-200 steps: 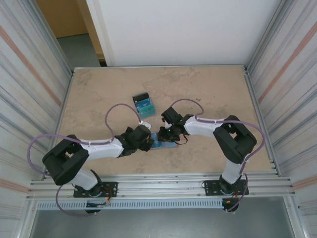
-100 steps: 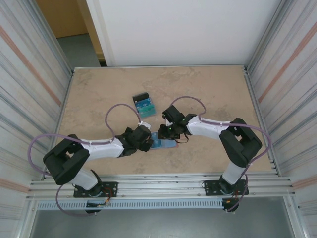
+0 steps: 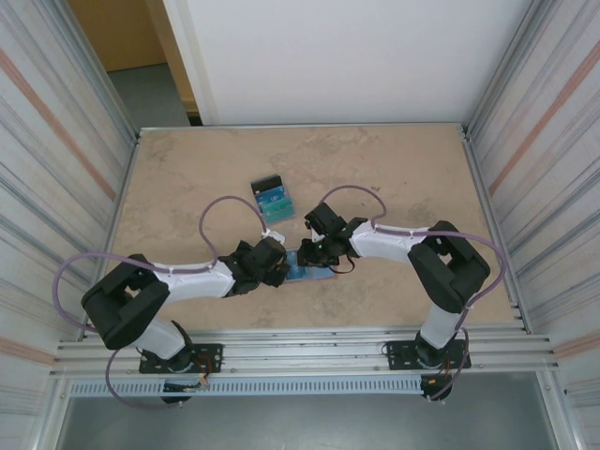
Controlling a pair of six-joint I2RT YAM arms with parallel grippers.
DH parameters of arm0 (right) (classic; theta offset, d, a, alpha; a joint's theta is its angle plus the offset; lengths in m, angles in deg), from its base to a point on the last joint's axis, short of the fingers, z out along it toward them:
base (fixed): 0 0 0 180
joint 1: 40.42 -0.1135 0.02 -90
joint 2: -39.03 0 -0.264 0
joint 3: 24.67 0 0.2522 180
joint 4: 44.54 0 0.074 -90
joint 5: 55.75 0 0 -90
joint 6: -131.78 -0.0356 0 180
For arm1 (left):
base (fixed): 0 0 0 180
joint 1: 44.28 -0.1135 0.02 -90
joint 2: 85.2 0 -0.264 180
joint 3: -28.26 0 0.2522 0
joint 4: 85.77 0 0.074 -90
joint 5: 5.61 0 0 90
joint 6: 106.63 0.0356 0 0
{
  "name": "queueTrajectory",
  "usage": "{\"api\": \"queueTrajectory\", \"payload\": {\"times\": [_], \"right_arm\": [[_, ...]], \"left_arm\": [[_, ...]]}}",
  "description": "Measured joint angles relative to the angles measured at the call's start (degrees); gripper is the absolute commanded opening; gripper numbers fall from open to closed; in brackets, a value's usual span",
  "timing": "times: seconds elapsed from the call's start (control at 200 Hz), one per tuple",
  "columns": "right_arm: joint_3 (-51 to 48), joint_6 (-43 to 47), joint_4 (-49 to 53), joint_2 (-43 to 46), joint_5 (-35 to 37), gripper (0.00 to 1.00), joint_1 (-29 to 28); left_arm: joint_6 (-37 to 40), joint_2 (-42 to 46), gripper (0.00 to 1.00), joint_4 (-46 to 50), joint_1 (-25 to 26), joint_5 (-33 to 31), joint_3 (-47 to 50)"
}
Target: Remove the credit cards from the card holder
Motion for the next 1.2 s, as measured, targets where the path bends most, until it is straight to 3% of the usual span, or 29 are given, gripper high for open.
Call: {"api": "queueTrajectory", "payload": {"times": [0.541,1.198], "right_arm": [[-1.2,-0.2,-3.0,-1.1,-1.9,0.23,0.3],[-10.8,-4.7,-20.3,0.5,-14.6,0.2,4.3]], "left_arm": [[0.0,-0.4,0.99,0.4,0.0,-0.2,-0.4],[-0.2,-0.9,0.99,1.5,0.0,-1.1,-1.0]]}}
